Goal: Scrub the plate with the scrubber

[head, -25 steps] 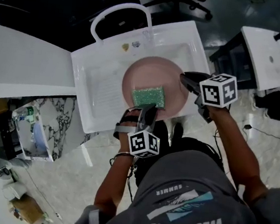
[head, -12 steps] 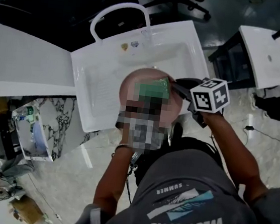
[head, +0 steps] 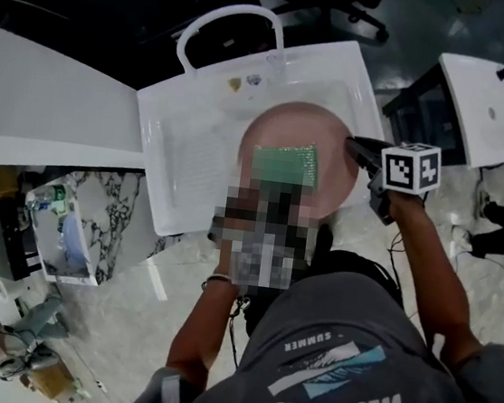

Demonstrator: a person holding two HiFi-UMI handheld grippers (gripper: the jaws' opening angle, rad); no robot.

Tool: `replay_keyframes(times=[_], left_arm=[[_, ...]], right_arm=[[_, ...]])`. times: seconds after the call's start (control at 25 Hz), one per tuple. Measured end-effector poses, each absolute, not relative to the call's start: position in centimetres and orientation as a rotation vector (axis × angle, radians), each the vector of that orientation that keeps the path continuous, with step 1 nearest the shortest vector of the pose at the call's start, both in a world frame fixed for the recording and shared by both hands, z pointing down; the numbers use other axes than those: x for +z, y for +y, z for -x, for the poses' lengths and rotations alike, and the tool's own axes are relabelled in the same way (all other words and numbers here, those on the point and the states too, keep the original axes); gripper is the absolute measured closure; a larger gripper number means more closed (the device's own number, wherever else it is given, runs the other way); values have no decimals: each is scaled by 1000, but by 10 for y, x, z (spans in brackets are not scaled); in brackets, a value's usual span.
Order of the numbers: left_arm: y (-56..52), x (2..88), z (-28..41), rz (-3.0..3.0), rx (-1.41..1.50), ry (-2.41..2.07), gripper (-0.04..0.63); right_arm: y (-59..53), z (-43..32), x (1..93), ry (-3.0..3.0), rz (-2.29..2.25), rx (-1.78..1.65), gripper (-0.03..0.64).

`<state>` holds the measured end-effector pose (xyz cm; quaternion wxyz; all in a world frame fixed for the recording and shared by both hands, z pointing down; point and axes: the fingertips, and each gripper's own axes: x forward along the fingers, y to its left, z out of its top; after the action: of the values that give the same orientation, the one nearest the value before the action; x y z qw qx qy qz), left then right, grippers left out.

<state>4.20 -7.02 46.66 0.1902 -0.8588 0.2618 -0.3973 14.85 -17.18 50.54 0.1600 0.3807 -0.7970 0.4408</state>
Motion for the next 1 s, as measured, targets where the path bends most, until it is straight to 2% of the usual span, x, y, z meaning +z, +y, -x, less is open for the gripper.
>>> replay_keyframes(times=[0.32, 0.6, 1.0], left_arm=[[-148, 458, 42, 2326, -1156, 976, 555], [-225, 526, 94, 2311, -1340, 940, 555], [-296, 608, 125, 2325, -1485, 881, 555]], right_arm=[[-179, -165, 522, -2207, -1146, 1279, 571], [-177, -170, 533, -2168, -1160, 1312, 571], [-178, -161, 543, -2133, -1178, 1361, 571]])
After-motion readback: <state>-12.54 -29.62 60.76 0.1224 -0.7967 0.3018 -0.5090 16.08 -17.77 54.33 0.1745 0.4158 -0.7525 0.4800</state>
